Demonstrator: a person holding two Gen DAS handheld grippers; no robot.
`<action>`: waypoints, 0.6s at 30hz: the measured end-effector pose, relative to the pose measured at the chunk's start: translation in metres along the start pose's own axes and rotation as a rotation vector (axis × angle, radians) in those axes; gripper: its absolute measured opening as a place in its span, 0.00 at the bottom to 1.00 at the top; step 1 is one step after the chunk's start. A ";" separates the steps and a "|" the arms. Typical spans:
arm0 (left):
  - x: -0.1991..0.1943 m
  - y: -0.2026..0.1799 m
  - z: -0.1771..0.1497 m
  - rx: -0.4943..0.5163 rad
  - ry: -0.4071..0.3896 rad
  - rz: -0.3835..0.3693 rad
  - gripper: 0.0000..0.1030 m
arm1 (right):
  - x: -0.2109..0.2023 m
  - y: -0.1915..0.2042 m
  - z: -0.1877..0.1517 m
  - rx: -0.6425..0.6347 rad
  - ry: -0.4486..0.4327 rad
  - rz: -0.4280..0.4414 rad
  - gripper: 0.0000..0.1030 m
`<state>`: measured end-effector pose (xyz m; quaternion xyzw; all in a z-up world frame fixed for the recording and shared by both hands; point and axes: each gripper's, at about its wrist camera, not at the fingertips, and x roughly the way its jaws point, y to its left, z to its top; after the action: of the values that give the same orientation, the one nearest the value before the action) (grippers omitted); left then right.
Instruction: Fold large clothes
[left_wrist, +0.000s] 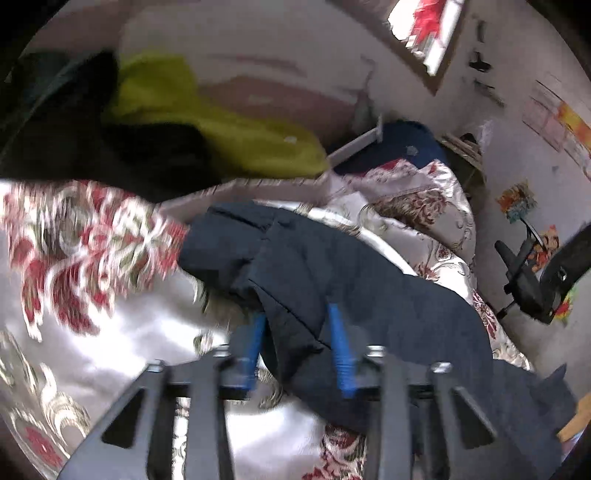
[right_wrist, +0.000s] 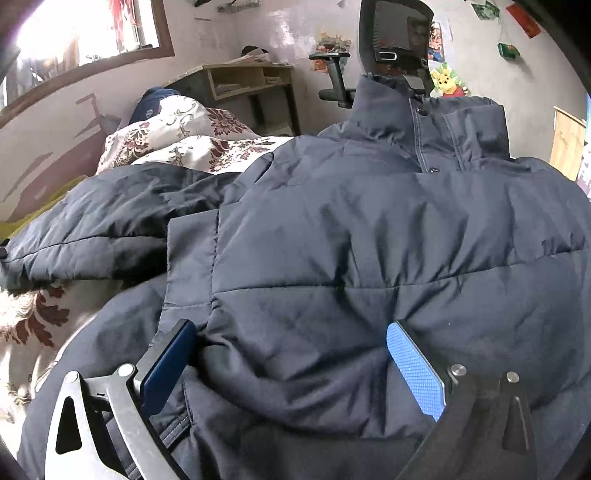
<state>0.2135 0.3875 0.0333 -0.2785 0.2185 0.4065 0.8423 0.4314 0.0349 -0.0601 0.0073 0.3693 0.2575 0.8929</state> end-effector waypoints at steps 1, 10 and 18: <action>-0.003 -0.003 0.000 0.019 -0.015 -0.010 0.14 | -0.001 0.000 0.001 0.003 0.001 0.003 1.00; -0.065 -0.060 0.003 0.226 -0.220 -0.250 0.05 | -0.037 -0.016 0.002 0.053 -0.018 0.024 1.00; -0.120 -0.135 -0.019 0.381 -0.287 -0.520 0.04 | -0.080 -0.046 0.007 0.066 -0.073 0.000 1.00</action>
<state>0.2509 0.2380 0.1296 -0.1027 0.0917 0.1652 0.9766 0.4095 -0.0413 -0.0121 0.0461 0.3449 0.2446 0.9050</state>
